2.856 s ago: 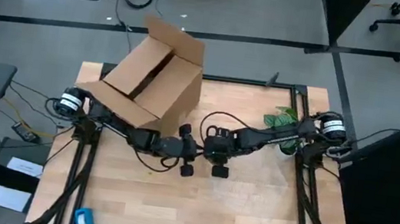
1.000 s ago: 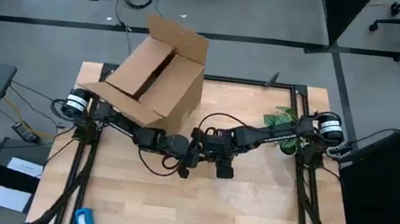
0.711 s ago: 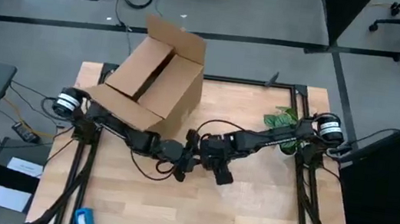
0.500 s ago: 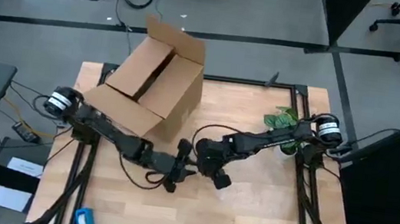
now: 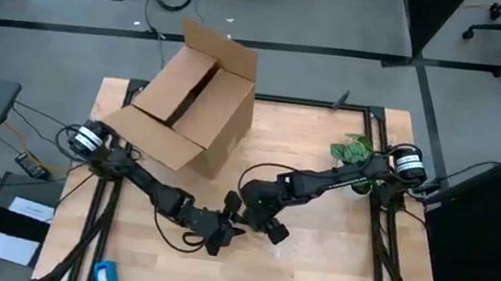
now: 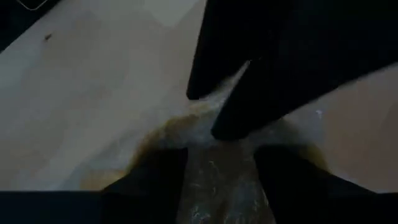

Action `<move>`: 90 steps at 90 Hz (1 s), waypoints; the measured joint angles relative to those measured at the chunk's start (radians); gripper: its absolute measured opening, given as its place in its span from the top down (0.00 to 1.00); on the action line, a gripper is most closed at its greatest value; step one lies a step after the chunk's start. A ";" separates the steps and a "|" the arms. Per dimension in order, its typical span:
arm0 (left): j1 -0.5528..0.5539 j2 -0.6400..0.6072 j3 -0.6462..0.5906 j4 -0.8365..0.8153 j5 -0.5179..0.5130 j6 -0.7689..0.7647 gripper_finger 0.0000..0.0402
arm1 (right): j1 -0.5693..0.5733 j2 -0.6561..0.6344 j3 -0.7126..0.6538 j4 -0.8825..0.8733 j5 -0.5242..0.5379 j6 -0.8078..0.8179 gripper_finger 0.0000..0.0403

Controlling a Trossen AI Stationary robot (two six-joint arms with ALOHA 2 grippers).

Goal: Wrap mug
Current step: Wrap the yellow mug with the bubble wrap

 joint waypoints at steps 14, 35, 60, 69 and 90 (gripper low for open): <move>-0.001 0.025 0.030 0.000 -0.013 -0.030 0.69 | -0.001 -0.002 -0.006 -0.007 -0.007 0.000 0.56; 0.000 0.025 0.086 -0.120 -0.008 -0.073 0.70 | 0.006 -0.006 0.000 -0.039 0.046 0.005 0.56; 0.021 0.021 0.093 -0.154 0.113 -0.170 0.94 | 0.007 -0.077 0.009 -0.094 0.129 0.046 0.56; 0.020 0.021 0.093 -0.160 0.121 -0.171 0.98 | 0.007 -0.127 0.009 -0.134 0.170 0.073 0.56; 0.020 0.016 0.092 -0.178 0.134 -0.174 0.99 | 0.025 -0.274 0.008 -0.344 0.274 0.280 0.56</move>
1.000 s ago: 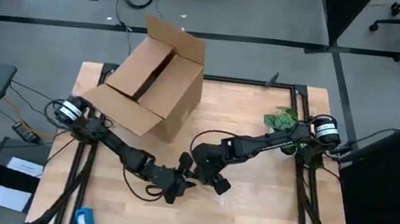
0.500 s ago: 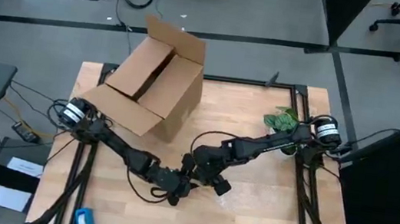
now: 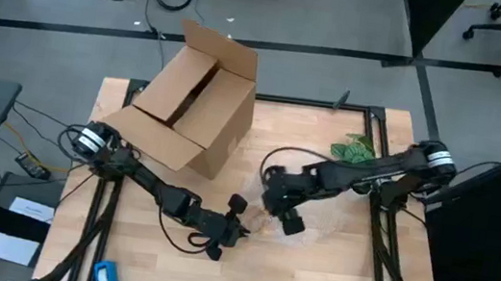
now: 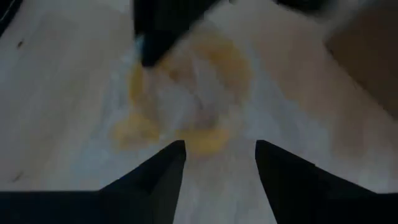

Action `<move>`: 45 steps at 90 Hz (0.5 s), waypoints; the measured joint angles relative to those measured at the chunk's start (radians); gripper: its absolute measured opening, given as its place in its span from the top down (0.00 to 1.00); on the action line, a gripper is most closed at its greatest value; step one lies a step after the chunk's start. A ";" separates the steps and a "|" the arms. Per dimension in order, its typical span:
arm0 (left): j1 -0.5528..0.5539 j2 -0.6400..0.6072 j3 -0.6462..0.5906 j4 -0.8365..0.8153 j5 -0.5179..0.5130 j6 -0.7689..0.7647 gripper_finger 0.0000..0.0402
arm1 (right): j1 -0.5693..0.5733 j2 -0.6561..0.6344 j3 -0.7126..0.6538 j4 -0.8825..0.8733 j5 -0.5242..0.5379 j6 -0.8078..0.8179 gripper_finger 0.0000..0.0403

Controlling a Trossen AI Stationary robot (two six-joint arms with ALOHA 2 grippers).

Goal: Wrap mug
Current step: Wrap the yellow mug with the bubble wrap

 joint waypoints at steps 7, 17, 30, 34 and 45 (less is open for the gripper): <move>0.000 -0.006 0.019 -0.052 -0.001 -0.001 1.00 | 0.009 -0.042 -0.026 -0.094 0.033 0.116 0.56; 0.000 -0.013 0.076 -0.179 -0.002 -0.001 1.00 | 0.020 -0.069 -0.124 -0.154 0.054 0.266 0.56; -0.008 -0.013 0.154 -0.354 0.013 -0.021 1.00 | 0.054 -0.075 -0.287 -0.197 0.014 0.414 0.56; -0.012 -0.014 0.163 -0.377 0.020 -0.029 1.00 | 0.063 -0.075 -0.334 -0.212 0.014 0.443 0.56; -0.014 -0.014 0.169 -0.384 0.060 -0.047 1.00 | 0.072 -0.075 -0.456 -0.157 0.032 0.505 0.56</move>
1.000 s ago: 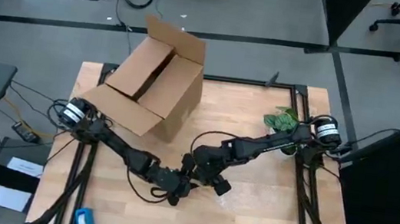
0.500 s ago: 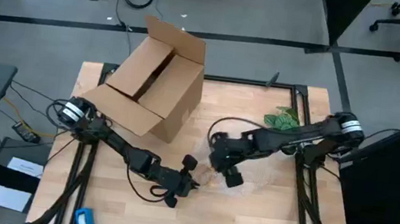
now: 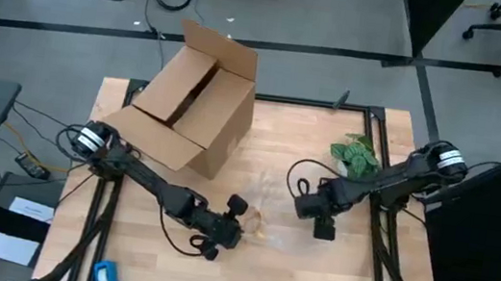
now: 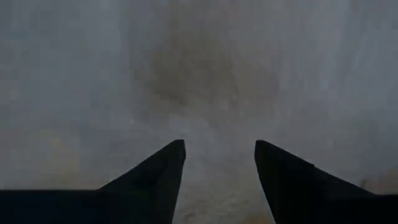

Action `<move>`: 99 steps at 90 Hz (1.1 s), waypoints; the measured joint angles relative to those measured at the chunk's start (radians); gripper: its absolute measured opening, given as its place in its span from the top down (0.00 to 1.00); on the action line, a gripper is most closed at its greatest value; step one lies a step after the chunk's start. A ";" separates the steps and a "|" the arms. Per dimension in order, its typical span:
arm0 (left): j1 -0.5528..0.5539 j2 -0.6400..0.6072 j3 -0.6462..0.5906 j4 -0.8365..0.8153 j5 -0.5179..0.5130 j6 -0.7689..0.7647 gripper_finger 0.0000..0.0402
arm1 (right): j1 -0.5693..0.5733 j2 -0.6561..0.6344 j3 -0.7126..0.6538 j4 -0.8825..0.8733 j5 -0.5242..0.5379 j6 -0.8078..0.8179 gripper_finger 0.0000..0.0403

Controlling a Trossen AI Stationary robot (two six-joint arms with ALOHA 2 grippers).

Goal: Wrap mug
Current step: Wrap the yellow mug with the bubble wrap

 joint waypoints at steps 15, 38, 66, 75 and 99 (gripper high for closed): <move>0.000 0.000 0.002 0.004 0.017 -0.014 1.00 | -0.018 0.008 -0.132 0.173 -0.025 0.051 0.58; 0.000 -0.005 0.081 -0.145 0.035 -0.026 1.00 | -0.019 -0.011 -0.106 0.096 0.018 0.041 0.95; 0.014 -0.006 0.153 -0.306 0.155 -0.075 1.00 | -0.019 -0.041 0.042 -0.118 0.051 0.022 1.00; 0.031 -0.006 0.153 -0.305 0.174 -0.079 1.00 | -0.017 -0.040 0.092 -0.103 0.080 0.002 1.00; 0.101 -0.010 0.154 -0.311 0.263 -0.129 1.00 | 0.007 -0.040 0.275 -0.093 0.173 -0.102 1.00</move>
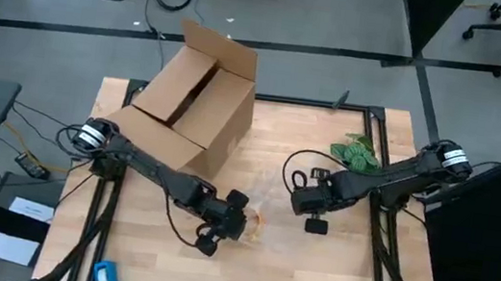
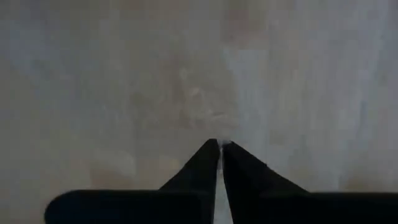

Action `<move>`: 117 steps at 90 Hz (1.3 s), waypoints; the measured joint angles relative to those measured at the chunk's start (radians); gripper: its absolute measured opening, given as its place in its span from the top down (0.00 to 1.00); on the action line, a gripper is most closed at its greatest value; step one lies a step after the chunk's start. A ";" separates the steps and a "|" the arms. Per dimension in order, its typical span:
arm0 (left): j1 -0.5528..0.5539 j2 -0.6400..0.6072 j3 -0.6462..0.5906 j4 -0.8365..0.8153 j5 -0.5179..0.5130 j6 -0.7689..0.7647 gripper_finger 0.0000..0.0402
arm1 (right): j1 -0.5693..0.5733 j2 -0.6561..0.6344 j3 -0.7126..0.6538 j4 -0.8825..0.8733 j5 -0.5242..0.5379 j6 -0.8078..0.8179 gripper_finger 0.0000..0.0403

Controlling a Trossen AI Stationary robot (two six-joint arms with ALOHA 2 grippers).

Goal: Wrap mug
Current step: Wrap the yellow mug with the bubble wrap

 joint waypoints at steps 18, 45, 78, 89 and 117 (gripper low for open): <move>0.051 0.000 0.000 0.005 0.013 0.002 1.00 | 0.004 0.001 0.076 0.271 -0.028 -0.192 1.00; 0.083 0.000 -0.001 0.035 -0.010 0.004 1.00 | -0.009 0.123 0.077 0.639 -0.127 -0.366 1.00; 0.072 0.001 -0.003 0.014 -0.126 -0.041 0.99 | -0.022 0.251 0.080 0.752 -0.037 -0.274 1.00; 0.060 -0.002 0.004 0.001 -0.147 -0.038 0.95 | -0.024 0.249 0.080 0.741 -0.036 -0.260 1.00; 0.049 -0.009 0.014 -0.085 -0.152 -0.030 0.79 | -0.028 0.253 0.078 0.731 -0.013 -0.251 1.00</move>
